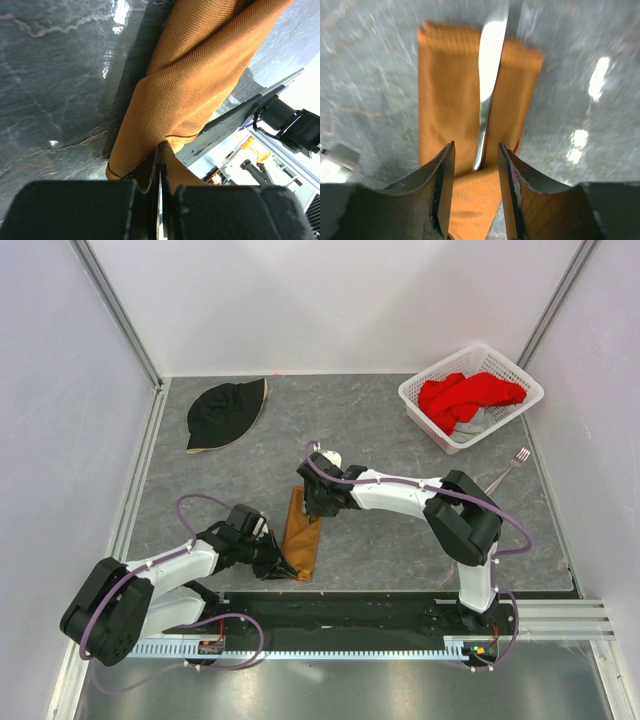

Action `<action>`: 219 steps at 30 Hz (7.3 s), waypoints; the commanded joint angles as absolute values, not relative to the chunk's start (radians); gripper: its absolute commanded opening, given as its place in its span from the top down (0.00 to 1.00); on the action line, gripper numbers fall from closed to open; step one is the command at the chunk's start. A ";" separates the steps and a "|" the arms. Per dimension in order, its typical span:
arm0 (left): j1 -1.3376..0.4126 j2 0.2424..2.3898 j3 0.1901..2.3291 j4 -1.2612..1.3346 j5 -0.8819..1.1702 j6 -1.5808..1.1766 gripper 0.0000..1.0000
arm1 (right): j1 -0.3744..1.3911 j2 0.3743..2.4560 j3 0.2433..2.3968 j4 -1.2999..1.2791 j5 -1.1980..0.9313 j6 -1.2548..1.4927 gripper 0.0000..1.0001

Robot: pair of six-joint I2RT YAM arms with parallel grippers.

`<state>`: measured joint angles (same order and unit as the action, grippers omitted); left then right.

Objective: Fold the napkin into a case and place the utensils inside
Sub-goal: Insert the knife into the folded napkin, then pick up the fork from the corner of the board, then insert the fork into the folded napkin.

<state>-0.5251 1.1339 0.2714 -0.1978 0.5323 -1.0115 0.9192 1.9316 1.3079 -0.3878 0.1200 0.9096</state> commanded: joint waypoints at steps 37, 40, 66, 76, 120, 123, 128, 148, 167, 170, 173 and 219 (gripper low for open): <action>-0.523 1.154 0.247 -0.206 0.417 -1.014 0.98 | 0.885 2.063 1.451 -0.442 0.117 0.813 0.81; -0.523 1.152 0.244 -0.206 0.416 -1.015 0.98 | 0.884 2.043 1.462 -0.460 0.127 0.815 0.91; -0.523 1.140 0.238 -0.204 0.408 -1.025 0.98 | 0.942 1.871 1.216 -0.299 0.064 1.009 0.99; -0.523 1.137 0.241 -0.209 0.413 -1.020 0.98 | 0.940 1.842 1.250 -0.339 0.095 0.948 0.66; -0.523 0.735 0.543 -0.408 0.534 -0.773 0.39 | -0.387 1.749 1.133 -0.367 0.222 0.422 0.20; -0.523 0.750 0.540 -0.405 0.540 -0.773 0.40 | -0.387 1.805 1.161 -0.379 0.222 0.429 0.31; -0.523 0.762 0.541 -0.408 0.545 -0.762 0.41 | -0.374 1.865 1.184 -0.367 0.238 0.434 0.34; -0.520 0.788 0.483 -0.526 0.370 -0.810 0.51 | -0.334 1.556 0.976 -0.474 0.135 0.495 1.00; -0.514 0.790 0.410 -0.571 0.288 -0.936 0.73 | 0.493 0.845 0.692 -0.667 0.082 1.018 1.00; -0.514 0.788 0.393 -0.552 0.307 -0.939 0.84 | 0.692 0.938 0.797 -0.652 0.225 1.054 1.00; -0.515 0.788 0.359 -0.519 0.330 -0.949 0.86 | 0.823 1.185 0.948 -0.611 0.356 1.020 1.00; -0.517 0.937 0.281 -0.390 0.397 -0.945 0.96 | 1.012 2.074 1.579 -0.514 0.440 0.974 1.00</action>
